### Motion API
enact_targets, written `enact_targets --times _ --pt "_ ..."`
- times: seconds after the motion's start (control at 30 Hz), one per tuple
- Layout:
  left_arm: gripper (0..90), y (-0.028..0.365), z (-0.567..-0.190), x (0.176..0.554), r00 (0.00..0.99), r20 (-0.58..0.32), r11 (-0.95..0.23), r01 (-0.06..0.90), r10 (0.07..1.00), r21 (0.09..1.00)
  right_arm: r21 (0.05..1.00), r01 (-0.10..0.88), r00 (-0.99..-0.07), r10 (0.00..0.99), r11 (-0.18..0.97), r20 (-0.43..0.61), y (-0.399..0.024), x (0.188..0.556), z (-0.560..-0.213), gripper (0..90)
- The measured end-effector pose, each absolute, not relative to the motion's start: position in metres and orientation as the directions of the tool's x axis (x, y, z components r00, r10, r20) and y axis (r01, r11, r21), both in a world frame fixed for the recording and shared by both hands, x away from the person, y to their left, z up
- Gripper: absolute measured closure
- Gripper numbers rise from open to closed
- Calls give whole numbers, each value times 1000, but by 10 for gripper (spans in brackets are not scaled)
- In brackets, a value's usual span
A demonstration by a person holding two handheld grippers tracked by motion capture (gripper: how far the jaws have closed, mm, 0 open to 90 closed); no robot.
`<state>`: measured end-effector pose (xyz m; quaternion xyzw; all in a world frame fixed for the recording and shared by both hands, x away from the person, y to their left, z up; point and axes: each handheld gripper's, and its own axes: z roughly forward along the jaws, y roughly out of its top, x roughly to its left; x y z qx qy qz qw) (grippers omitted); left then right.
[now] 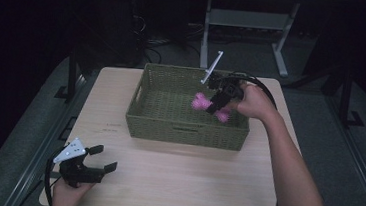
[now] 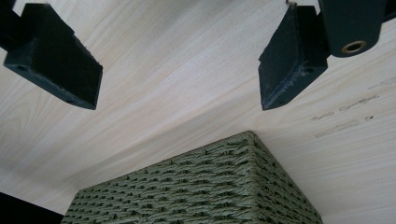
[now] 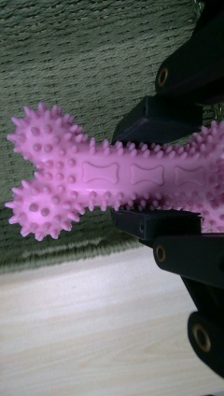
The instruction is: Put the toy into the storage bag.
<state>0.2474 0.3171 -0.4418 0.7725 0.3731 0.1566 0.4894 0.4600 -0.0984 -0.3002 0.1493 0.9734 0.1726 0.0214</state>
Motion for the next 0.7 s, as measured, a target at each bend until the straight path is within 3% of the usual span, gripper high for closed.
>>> enact_targets --times 0.7 --pt "132 316 -443 249 667 -133 -234 430 733 872 327 328 -943 326 886 64 -97 479 -344 580"
